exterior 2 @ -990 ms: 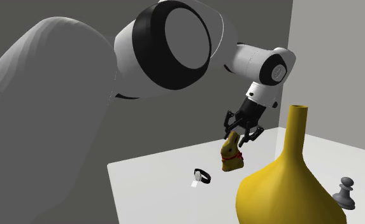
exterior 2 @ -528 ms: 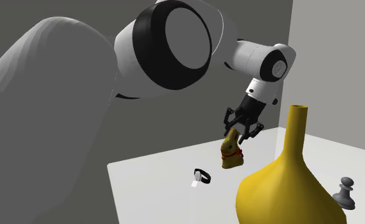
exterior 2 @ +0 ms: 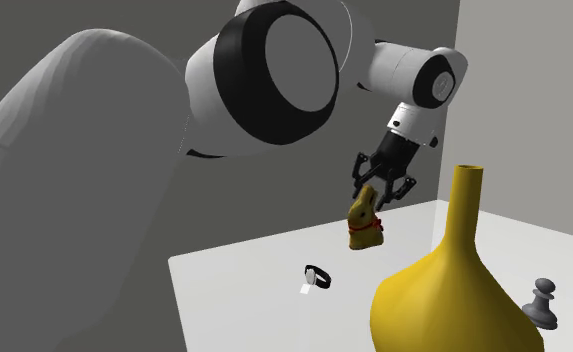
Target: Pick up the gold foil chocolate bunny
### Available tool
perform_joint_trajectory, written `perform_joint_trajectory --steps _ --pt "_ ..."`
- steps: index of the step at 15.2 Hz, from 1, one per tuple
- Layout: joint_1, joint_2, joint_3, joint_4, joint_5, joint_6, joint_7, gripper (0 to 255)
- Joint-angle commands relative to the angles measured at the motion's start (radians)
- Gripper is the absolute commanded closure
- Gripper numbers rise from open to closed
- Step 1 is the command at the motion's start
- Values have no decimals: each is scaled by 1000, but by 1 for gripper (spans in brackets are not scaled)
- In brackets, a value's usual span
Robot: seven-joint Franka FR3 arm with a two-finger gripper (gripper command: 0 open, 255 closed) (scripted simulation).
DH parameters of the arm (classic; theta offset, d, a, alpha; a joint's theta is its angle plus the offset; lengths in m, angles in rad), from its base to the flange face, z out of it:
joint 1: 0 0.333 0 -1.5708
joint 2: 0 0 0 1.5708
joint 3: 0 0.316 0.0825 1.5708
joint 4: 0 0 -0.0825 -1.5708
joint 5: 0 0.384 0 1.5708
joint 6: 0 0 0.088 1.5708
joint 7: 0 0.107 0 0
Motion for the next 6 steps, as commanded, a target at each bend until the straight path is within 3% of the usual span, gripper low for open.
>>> perform_joint_trajectory --steps 1,6 --pt "-12 12 3 51 5 -35 14 255" --pt "-29 30 8 124 14 -85 35 255"
